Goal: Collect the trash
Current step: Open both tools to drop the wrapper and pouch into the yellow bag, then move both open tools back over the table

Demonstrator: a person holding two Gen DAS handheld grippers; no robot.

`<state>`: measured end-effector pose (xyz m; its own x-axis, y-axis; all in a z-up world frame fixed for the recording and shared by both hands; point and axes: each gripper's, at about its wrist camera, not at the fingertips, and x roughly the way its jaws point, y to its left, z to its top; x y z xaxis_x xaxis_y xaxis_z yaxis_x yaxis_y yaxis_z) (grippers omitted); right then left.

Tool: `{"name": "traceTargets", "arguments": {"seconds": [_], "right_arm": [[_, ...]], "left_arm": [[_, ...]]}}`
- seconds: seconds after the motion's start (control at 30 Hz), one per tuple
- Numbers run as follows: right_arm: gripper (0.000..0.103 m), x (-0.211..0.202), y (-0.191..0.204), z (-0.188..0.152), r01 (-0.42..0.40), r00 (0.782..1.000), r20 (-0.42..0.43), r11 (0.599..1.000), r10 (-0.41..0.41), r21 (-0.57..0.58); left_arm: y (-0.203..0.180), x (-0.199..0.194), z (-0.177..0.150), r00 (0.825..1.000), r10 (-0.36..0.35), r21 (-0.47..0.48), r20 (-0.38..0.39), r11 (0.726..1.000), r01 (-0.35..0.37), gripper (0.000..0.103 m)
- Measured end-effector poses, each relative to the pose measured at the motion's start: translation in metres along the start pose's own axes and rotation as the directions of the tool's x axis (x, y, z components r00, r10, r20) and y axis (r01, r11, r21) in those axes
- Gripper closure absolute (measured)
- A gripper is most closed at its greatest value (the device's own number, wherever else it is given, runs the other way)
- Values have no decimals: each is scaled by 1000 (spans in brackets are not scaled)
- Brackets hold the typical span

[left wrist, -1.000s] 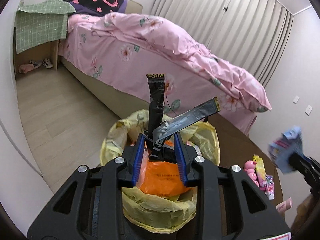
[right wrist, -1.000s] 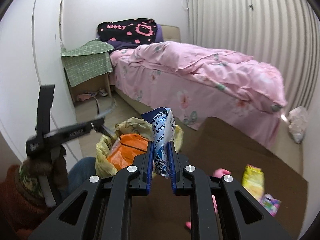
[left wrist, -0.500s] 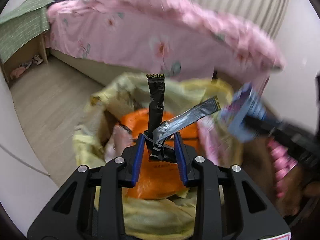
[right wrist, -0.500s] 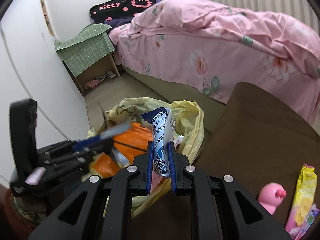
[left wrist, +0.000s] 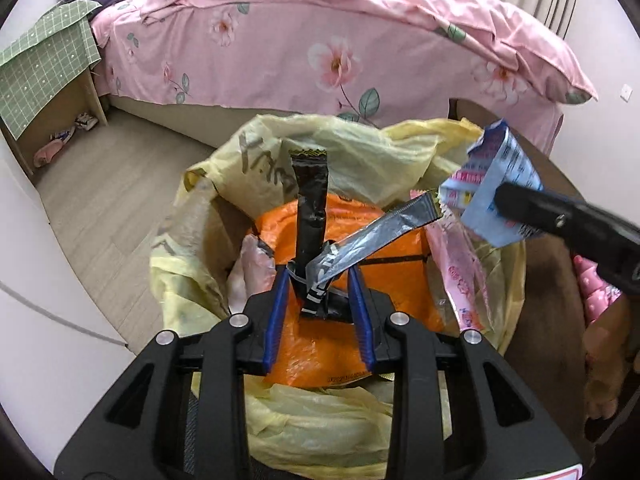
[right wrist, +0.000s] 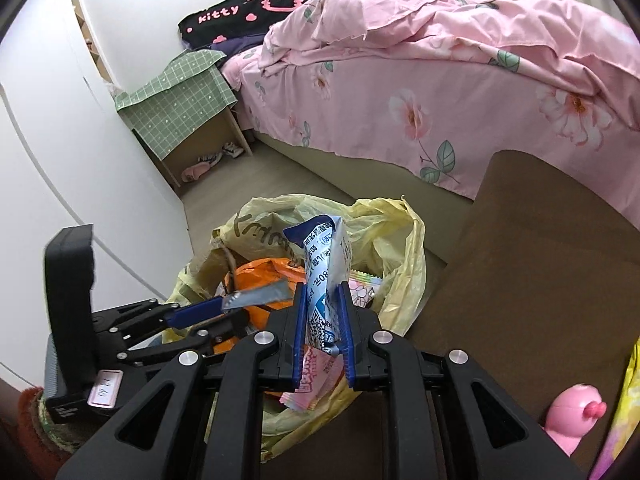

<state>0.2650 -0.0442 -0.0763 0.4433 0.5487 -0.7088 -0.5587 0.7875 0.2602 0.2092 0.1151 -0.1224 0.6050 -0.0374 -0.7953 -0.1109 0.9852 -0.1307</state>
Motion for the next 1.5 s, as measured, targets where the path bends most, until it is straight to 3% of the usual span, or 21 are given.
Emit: {"name": "traceTargets", "arguments": {"seconds": [0.03, 0.1, 0.17, 0.23, 0.3, 0.5, 0.57, 0.77, 0.87, 0.97, 1.1, 1.2, 1.33, 1.5], "right_arm": [[87, 0, 1, 0, 2, 1000, 0, 1000, -2, -3], [86, 1, 3, 0, 6, 1000, -2, 1000, -6, -11], [77, 3, 6, 1, 16, 1000, -17, 1000, -16, -16], [57, 4, 5, 1, 18, 999, -28, 1000, -18, -10], [56, -4, 4, 0, 48, 999, 4, 999, -48, -12], [56, -49, 3, -16, 78, 990, 122, 997, -76, -14], [51, -74, 1, -28, 115, 979, 170, 993, -110, -25], [40, -138, -26, -75, 310, 925, 234, 951, -301, -4], [40, -156, -54, -100, 411, 893, 180, 910, -412, 43], [40, -171, -83, -127, 407, 902, 106, 906, -418, 113], [39, -196, -106, -161, 435, 885, 99, 884, -455, 173], [39, -210, -117, -185, 405, 896, 96, 886, -434, 228], [39, -215, -126, -205, 361, 911, 108, 896, -398, 257], [39, -209, -132, -195, 420, 882, 113, 871, -458, 253]], "left_arm": [[1, -4, 1, 1000, 4, -7, 12, 1000, -4, 70], [3, -12, 2, 999, 4, -19, 35, 1000, -4, 56], [7, -23, 6, 997, -1, -41, 72, 999, 4, 45], [11, -33, 8, 994, -22, -69, 107, 997, 30, 39], [16, -43, 8, 989, -47, -98, 138, 993, 61, 31], [21, -64, 10, 977, -37, -141, 211, 988, 68, 29], [18, -70, 9, 972, -55, -138, 228, 986, 89, 28], [-11, -87, 7, 955, -132, -64, 267, 986, 154, 25], [-38, -91, 5, 951, -168, -1, 261, 985, 174, 25], [-72, -92, 1, 946, -221, 74, 235, 975, 209, 24], [-124, -91, -9, 933, -310, 186, 185, 943, 277, 21], [-168, -89, -19, 913, -383, 272, 139, 902, 336, 18], [-206, -77, -29, 903, -427, 319, 46, 863, 392, 15], [-224, -62, -38, 936, -352, 333, 4, 883, 331, 15]]}}
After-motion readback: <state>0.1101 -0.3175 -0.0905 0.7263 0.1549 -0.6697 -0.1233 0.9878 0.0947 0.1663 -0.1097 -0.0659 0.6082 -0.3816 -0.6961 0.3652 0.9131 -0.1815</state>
